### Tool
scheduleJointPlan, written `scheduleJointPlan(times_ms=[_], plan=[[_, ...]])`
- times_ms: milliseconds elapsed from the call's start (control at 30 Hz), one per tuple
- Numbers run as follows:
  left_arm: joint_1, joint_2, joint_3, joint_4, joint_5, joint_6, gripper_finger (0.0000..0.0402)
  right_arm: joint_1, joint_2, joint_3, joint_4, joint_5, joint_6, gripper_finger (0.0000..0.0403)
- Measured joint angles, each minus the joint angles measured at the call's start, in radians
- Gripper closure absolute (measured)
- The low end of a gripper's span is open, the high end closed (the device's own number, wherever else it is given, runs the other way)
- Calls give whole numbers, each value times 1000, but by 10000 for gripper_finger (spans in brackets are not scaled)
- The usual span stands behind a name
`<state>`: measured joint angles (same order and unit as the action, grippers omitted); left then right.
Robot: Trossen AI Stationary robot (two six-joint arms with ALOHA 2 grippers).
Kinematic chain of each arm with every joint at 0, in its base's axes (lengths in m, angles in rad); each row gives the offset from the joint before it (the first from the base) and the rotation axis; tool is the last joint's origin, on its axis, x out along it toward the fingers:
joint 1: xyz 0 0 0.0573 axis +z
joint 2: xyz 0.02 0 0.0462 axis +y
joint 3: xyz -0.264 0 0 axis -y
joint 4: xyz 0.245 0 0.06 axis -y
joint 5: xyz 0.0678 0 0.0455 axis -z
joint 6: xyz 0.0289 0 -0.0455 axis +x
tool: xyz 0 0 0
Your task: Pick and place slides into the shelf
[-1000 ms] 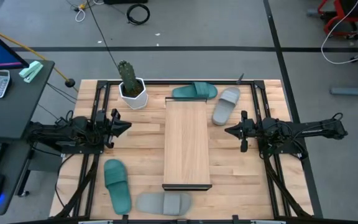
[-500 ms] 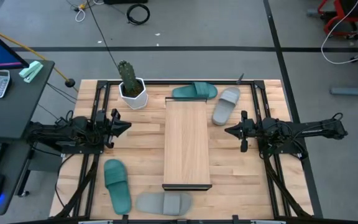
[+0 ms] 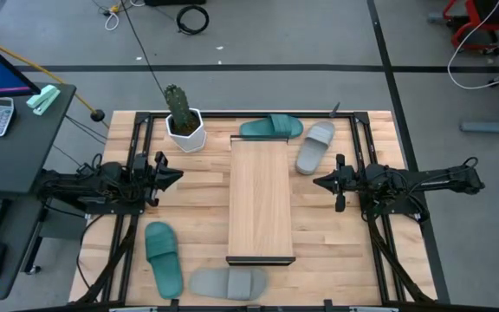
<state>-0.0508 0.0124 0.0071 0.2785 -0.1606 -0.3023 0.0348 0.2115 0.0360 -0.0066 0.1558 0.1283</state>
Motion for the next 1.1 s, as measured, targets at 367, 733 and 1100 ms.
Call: scheduleJointPlan(times_ms=[367,733,1100], plan=[[0,0,0,0,0,0,362,0,0,0,0,0,0,389],[0,0,0,0,0,0,372,0,0,0,0,0,0,389],[0,0,0,0,0,134,362,0,0,0,0,0,0,389]])
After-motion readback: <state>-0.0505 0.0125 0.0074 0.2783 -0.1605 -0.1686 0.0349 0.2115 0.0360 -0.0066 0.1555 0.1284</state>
